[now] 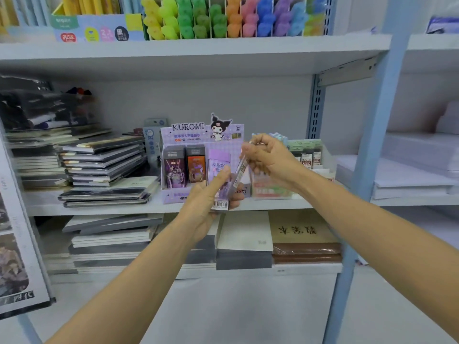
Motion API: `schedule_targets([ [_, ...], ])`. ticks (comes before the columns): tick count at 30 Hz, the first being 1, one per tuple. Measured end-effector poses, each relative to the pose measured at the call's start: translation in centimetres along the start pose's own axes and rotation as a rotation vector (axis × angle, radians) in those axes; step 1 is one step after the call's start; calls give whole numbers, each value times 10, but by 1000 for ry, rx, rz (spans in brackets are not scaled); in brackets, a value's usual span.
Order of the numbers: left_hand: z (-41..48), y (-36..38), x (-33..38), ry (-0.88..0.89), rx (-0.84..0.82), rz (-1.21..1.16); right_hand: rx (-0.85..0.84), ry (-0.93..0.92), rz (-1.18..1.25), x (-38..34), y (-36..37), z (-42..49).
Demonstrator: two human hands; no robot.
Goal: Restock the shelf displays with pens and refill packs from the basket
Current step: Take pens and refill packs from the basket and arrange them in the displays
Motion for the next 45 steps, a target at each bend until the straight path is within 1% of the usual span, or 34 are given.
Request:
schedule_targets([
  [3,3,27,2,62,-52,25,161,-54,-113,-10,-32,-11],
  [5,6,41,1,77,-52,40,153,-51,-73,-15,-44,-19],
  [7,10,54,0,84,-54,53,90,-31,-38,-22,-53,-27],
  [9,14,66,-2,70,-72,61,79,-42,-86,-33,-68,-35],
  [10,16,71,-3,62,-81,63,105,-68,-120,-42,-78,-37],
  [12,20,77,-6,43,-83,59,210,-157,-182,-64,-103,-41],
  [14,25,80,-8,32,-66,53,333,-268,-270,-88,-128,-43],
  [16,30,81,-10,43,-50,69,405,-337,-416,-104,-146,-43],
  [19,36,82,-9,70,-41,108,395,-337,-663,-105,-158,-34],
  [22,38,84,-8,100,-52,125,358,-305,-775,-90,-158,-24],
  [27,38,85,-9,116,-79,121,302,-235,-854,-61,-156,-9],
  [30,40,83,-10,121,-88,120,272,-138,-918,-45,-160,-1],
  [33,42,82,-12,119,-93,109,274,-59,-903,-29,-165,0],
  [36,42,82,-14,117,-88,109,342,-61,-892,-21,-172,-3],
  [39,40,82,-14,120,-79,131,391,-94,-980,-20,-174,-4],
  [42,37,81,-12,119,-77,141,441,-117,-924,-27,-171,-10],
  [45,35,81,-11,119,-68,138,490,-265,-847,-49,-152,-25],
])
Point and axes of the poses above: each hand's wrist, its own z-axis towards the middle knuckle, its own y-axis out of the palm, x = y × z, the point moved 8 cm from there along z, towards the middle knuckle, and after that the axes turned 13 degrees about z, right-handed, at the moved point
